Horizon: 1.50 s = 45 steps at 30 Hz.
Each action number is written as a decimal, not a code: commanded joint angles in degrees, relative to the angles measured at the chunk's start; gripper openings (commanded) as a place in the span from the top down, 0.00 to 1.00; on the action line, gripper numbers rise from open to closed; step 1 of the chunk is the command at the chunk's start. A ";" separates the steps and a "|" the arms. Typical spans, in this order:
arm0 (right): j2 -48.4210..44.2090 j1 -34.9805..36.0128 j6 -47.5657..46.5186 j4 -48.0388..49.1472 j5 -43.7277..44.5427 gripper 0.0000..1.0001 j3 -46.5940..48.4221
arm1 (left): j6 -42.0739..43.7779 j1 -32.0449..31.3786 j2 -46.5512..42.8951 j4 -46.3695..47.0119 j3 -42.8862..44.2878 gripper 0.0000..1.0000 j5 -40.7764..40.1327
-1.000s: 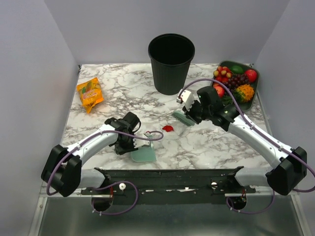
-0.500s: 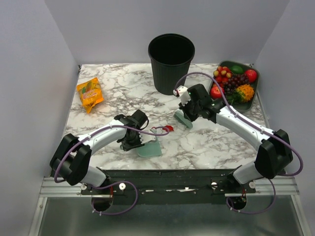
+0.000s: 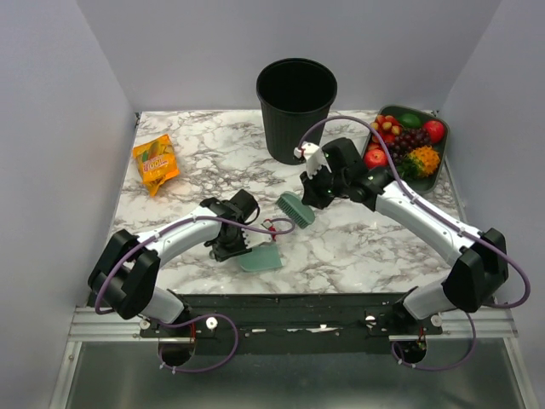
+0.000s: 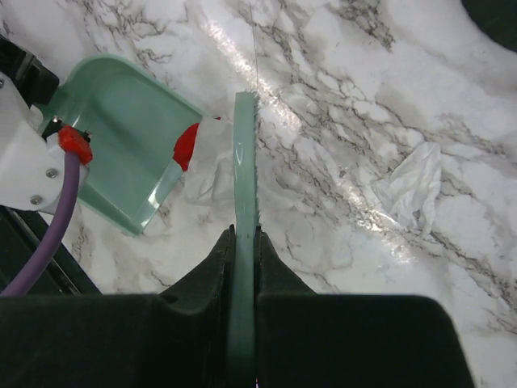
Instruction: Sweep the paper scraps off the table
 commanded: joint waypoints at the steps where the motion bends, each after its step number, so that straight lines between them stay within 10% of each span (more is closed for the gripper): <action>1: -3.54 -0.34 -3.69 0.39 2.85 0.99 3.92 | -0.64 -0.36 -1.68 -2.09 0.08 1.00 -2.60; 15: 0.15 -3.16 -5.96 -9.15 -19.99 0.99 12.01 | 0.15 -0.45 -3.00 -3.58 -0.89 1.00 -3.93; 22: 0.41 -2.28 -15.90 -14.72 -4.89 1.00 12.36 | 0.24 -0.36 -3.09 -3.76 -0.45 1.00 -3.94; 25: 2.88 -6.31 -15.92 -20.70 -17.77 0.99 16.05 | 0.32 -0.36 -3.09 -3.76 -0.19 1.00 -3.85; 35: 3.05 -5.97 -18.28 -9.10 7.77 0.99 12.36 | 0.06 -0.36 -2.91 -4.37 -0.19 1.00 -3.93; 45: 9.63 -4.39 -3.89 -6.90 11.47 0.99 10.26 | -0.99 -0.45 -2.48 -4.99 0.52 1.00 -4.81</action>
